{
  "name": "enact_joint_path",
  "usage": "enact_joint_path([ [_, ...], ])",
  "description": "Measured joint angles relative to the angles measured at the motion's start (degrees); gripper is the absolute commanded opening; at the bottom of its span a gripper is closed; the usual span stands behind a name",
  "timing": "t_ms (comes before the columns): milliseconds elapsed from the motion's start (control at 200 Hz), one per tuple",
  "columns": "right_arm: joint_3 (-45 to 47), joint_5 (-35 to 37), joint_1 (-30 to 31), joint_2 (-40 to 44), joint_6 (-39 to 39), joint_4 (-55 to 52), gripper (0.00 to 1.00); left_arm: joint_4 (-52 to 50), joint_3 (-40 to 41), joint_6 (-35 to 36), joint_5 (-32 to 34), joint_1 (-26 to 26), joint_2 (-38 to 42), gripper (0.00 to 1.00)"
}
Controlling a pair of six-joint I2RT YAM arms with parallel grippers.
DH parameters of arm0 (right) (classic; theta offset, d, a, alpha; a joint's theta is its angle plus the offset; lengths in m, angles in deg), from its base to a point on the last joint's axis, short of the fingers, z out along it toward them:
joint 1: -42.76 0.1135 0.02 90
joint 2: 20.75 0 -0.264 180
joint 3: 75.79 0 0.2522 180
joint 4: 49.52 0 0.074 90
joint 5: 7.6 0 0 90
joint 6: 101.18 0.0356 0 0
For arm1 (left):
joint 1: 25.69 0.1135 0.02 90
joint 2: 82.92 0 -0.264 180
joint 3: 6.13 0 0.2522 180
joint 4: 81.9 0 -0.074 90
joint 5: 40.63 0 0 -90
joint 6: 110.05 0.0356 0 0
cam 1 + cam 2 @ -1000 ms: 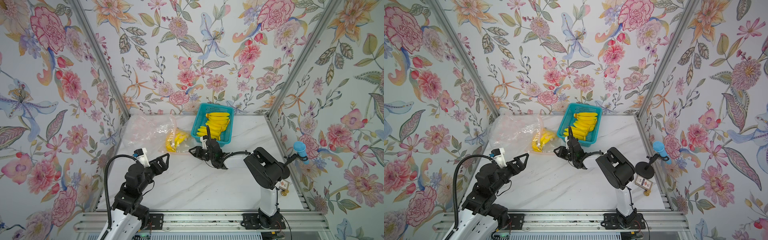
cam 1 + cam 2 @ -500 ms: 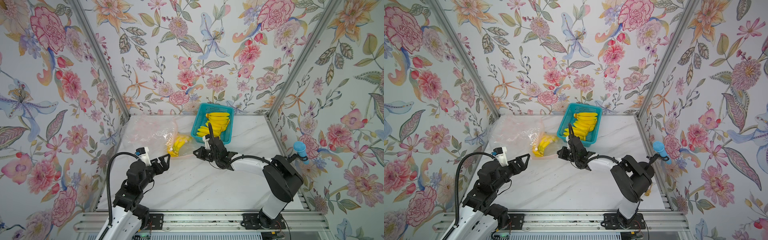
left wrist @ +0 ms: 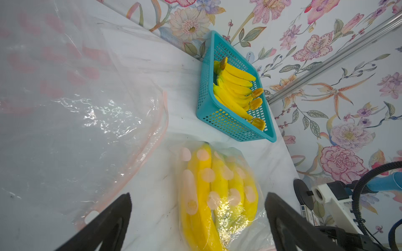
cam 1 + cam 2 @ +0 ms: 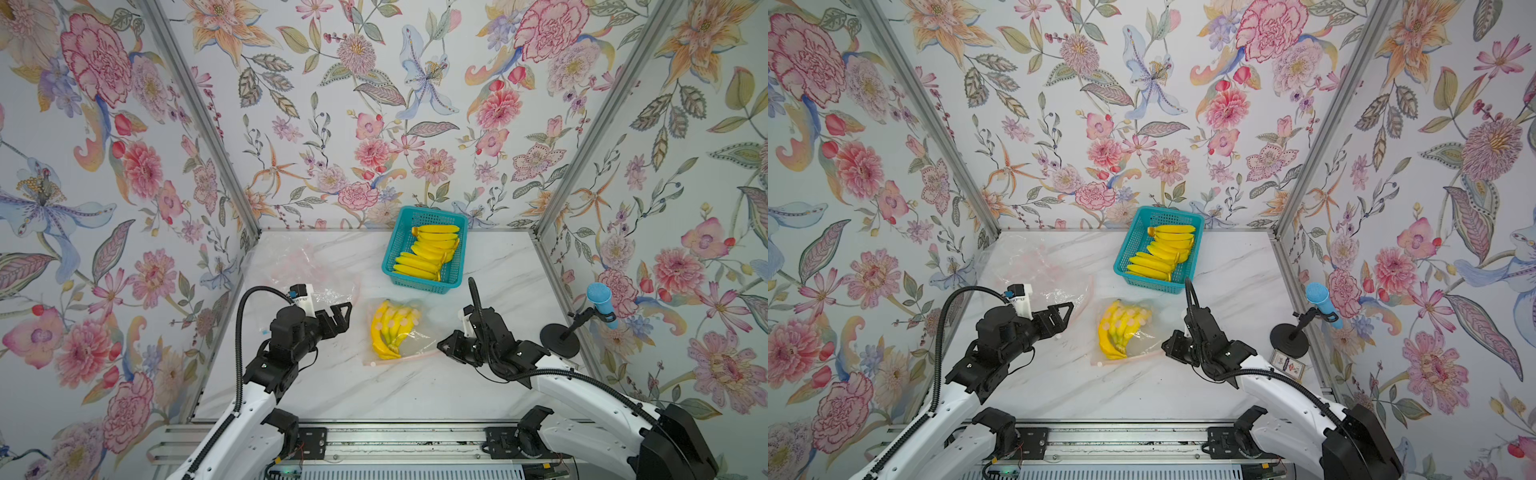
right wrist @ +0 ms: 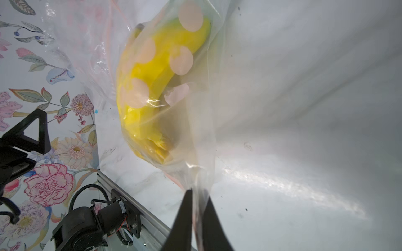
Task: Open the zip-top bag and take out the banana
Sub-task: Move the zipper food storage bag to the center of the board.
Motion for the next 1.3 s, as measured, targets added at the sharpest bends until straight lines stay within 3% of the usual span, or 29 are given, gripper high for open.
enact_joint_path([
  [105, -0.7, 2.49, -0.98, 2.47, -3.3, -6.71, 0.58, 1.36, 0.0, -0.09, 0.02, -2.69, -2.69, 0.99],
  [260, -5.03, 11.56, 1.07, 6.6, -11.63, -17.09, 0.6, 2.97, 0.33, -0.52, -0.9, -3.58, -4.11, 0.99],
  [365, -6.08, 18.99, 8.87, 10.12, -19.34, -18.08, 0.59, 3.8, 0.74, -0.79, -1.09, -3.58, -4.11, 0.99],
  [505, -2.67, 29.14, 23.82, 12.11, -33.62, -12.02, 0.59, 4.33, 1.44, -1.22, -1.09, -3.58, -3.98, 0.99],
  [616, -1.44, 36.04, 32.41, 8.0, -46.25, -7.06, 0.59, 4.44, 2.49, -1.9, -1.07, -3.58, -3.02, 0.99],
  [726, -1.81, 39.41, 36.96, 1.81, -57.55, -3.26, 0.59, 4.37, 3.67, -2.69, -1.05, -3.58, -1.05, 0.99],
  [981, 1.38, 46.05, 40.57, -3.61, -77.92, 1.03, 0.54, 3.78, 5.18, -3.82, -0.57, -3.58, 3.78, 0.99],
  [1296, 6.08, 51.17, 40.0, -9.73, -90.18, 9.94, 0.51, 3.26, 5.4, -4.2, 0.33, -3.58, 3.65, 0.99],
])
